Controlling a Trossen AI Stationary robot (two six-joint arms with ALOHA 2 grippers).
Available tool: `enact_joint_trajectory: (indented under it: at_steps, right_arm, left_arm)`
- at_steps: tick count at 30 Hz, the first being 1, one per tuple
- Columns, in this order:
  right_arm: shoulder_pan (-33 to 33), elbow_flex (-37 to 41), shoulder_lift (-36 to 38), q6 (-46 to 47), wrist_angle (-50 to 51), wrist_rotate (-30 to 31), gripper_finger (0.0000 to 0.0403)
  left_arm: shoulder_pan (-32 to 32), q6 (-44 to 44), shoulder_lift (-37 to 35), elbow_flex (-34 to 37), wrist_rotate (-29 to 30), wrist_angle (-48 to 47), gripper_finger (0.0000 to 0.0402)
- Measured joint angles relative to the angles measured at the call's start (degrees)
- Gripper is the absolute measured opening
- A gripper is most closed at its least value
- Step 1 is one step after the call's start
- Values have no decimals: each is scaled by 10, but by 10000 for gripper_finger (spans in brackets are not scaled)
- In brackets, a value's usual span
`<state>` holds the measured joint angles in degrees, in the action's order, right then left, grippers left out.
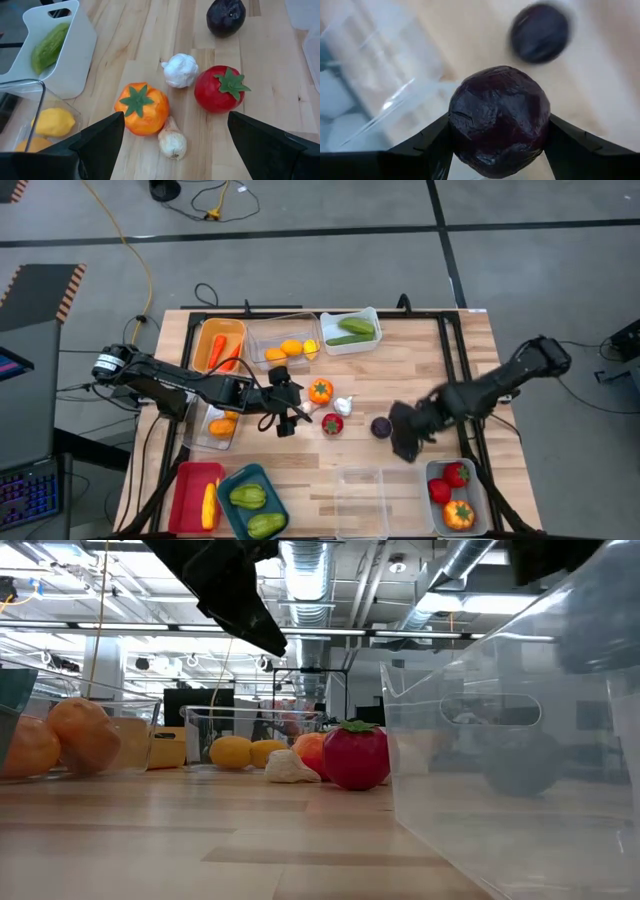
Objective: Sort produce into baskets
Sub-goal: Put the top purple avocado into the bottom right transparent bin
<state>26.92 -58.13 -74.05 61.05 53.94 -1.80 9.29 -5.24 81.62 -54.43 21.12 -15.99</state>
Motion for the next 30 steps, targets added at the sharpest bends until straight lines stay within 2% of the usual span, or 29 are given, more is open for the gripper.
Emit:
enact_joint_trajectory:
  at_steps: [6,11,14,19,24,30]
  right_arm:
    - [102,0,-3,124,-67,18,282]
    - [159,3,-7,188,-85,38,282]
    - [184,4,-20,196,-88,37,282]
    - [201,4,-42,197,-96,30,282]
    - [199,4,-59,195,-99,-6,284]
    - [190,4,-59,181,-101,-22,339]
  left_arm:
    - [0,0,0,0,0,0,342]
    - [0,-4,0,0,0,0,342]
    - [0,-13,0,0,0,0,342]
    - [0,-14,0,0,0,0,342]
    - [0,-14,0,0,-3,0,342]
    - [0,-14,0,0,-4,0,342]
